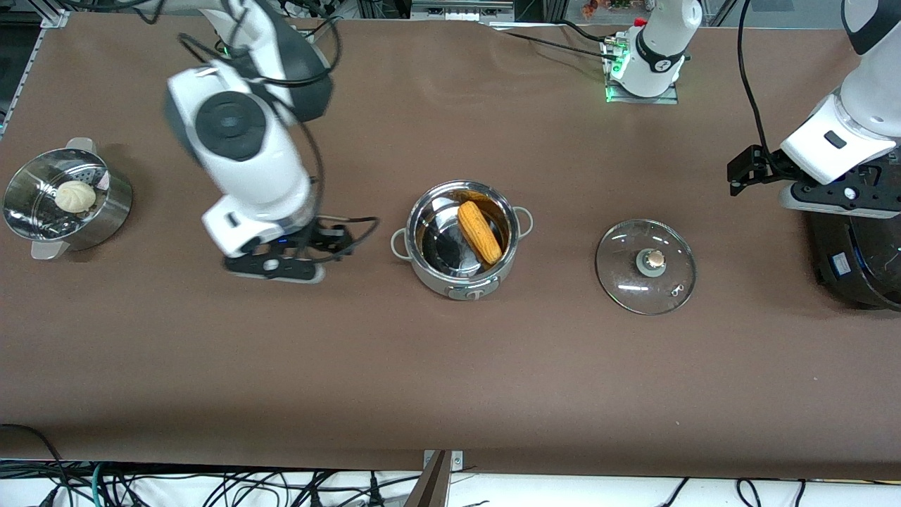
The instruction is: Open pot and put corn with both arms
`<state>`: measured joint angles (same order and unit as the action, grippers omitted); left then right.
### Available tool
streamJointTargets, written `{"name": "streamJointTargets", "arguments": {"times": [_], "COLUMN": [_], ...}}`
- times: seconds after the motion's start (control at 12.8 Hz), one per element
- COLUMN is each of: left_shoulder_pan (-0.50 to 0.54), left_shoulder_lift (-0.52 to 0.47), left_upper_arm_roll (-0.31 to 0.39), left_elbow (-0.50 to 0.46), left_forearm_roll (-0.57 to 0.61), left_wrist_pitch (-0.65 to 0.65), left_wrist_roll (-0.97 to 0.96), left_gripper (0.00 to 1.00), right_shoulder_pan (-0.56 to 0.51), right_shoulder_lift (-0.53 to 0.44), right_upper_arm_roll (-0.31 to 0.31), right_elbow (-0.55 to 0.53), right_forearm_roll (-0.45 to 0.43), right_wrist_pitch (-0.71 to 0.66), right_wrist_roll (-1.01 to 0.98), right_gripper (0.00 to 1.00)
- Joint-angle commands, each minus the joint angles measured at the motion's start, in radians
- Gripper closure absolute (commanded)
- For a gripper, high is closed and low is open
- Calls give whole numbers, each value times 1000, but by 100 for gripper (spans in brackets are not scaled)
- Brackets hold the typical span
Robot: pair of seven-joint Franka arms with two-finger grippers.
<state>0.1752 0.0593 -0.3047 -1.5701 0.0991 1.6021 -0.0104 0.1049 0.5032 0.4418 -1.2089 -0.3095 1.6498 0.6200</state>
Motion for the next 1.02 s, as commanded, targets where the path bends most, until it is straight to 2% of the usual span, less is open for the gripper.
{"name": "streamJointTargets", "arguments": {"times": [0.0, 0.08, 0.16, 0.23, 0.31, 0.39, 0.47, 0.78, 0.94], "left_shoulder_pan": [0, 0, 0, -8, -34, -143, -211, -246, -244], "left_shoulder_lift": [14, 13, 11, -7, -10, -13, -13, -46, -38], "left_upper_arm_roll": [-10, -4, 5, 15, 51, 179, 270, 288, 285], "left_elbow": [45, 45, 42, 32, 27, 21, 16, -13, 4], "left_forearm_roll": [19, 21, 14, 4, -5, -36, -71, -84, -82], "left_wrist_pitch": [-22, -24, -18, -18, -18, -18, -18, -22, -27], "left_wrist_roll": [-48, -46, -37, -51, -48, -48, -39, -48, -49], "left_gripper": [0, 0, 0, 0, 0, 0, 0, 0, 0], "right_shoulder_pan": [-112, -155, -195, -198, -198, -200, -198, -165, -162], "right_shoulder_lift": [-116, -188, -252, -300, -345, -382, -412, -431, -420], "right_upper_arm_roll": [-24, -78, -139, -209, -253, -265, -279, -279, -278], "right_elbow": [-9, -70, -139, -190, -249, -305, -334, -325, -322], "right_forearm_roll": [108, 203, 336, 413, 429, 417, 397, 233, 225], "right_wrist_pitch": [-62, -52, -24, -30, -31, -31, -38, -62, -71], "right_wrist_roll": [-142, -166, -211, -312, -474, -609, -643, -649, -649], "right_gripper": [0, 0, 0, 0, 0, 0, 0, 0, 0]}}
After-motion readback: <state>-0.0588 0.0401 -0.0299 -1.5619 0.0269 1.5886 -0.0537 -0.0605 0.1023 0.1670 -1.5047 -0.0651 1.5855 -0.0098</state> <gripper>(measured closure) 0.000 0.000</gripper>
